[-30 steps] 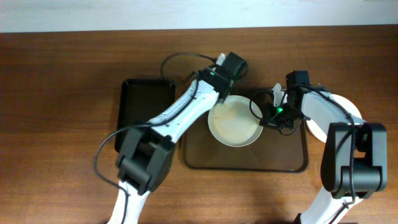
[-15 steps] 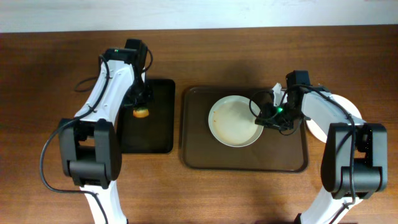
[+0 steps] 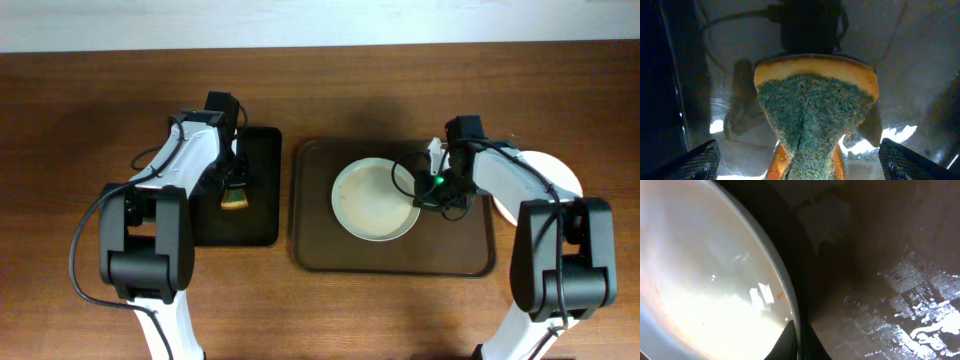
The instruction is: Clean dirty plates on tray and stack at the side
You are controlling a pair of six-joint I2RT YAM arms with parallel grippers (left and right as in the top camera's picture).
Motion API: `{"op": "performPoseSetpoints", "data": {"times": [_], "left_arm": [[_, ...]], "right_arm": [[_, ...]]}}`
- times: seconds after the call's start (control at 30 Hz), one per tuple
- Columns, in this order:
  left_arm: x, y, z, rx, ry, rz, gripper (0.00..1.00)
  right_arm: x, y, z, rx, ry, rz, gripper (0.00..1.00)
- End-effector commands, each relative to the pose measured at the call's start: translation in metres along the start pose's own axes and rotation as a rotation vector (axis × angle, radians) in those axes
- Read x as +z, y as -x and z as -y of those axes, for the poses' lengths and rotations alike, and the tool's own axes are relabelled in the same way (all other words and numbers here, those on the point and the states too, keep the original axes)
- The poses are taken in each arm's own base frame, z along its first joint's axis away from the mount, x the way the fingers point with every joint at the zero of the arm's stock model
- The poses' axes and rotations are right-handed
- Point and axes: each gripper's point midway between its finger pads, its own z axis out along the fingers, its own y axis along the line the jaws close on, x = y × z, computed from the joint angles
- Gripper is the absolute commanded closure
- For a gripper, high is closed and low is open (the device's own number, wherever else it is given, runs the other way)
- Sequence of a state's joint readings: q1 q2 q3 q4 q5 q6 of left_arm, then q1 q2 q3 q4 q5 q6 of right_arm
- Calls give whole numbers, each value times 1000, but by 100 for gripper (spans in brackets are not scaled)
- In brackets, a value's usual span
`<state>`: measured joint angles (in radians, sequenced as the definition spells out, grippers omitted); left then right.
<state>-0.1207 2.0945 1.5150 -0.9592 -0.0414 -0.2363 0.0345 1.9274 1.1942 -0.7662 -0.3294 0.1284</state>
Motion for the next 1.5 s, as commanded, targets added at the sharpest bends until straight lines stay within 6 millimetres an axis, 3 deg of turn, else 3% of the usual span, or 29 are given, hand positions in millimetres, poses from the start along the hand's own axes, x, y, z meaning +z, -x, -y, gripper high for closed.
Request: {"op": "performPoseSetpoints", "data": {"times": [0.0,0.17,0.33,0.47,0.7,0.87,1.0,1.1,1.2,1.3,1.4,1.47], "left_arm": [[-4,1,-4,-5,8,11,0],[-4,1,-4,-5,8,11,0],[-4,1,-4,-5,8,11,0],[-4,1,-4,-5,8,11,0],[-4,1,-4,-5,8,11,0],[-4,1,-4,-5,8,11,0],[-4,1,-4,-5,8,11,0],[-4,1,-4,-5,8,11,0],[-4,1,-4,-5,8,11,0],[-4,1,-4,-5,8,11,0],[-4,1,-4,-5,8,11,0],[-4,1,-4,-5,8,11,0]], "right_arm": [[-20,13,7,7,-92,24,96],[-79,27,4,-1,-302,18,96],[-119,27,-13,-69,-538,51,96],[-153,28,-27,-112,-829,169,96],[-190,18,-102,-314,-1177,518,96],[-201,-1,-160,-419,-1208,753,96],[-212,-3,-177,-455,-1239,865,96],[-202,1,-160,-341,-1171,815,96],[-179,12,-113,-139,-1059,622,96],[-145,26,-73,-106,-799,299,94],[-141,45,-21,14,-528,163,96],[-143,53,0,51,-310,123,96]]}}
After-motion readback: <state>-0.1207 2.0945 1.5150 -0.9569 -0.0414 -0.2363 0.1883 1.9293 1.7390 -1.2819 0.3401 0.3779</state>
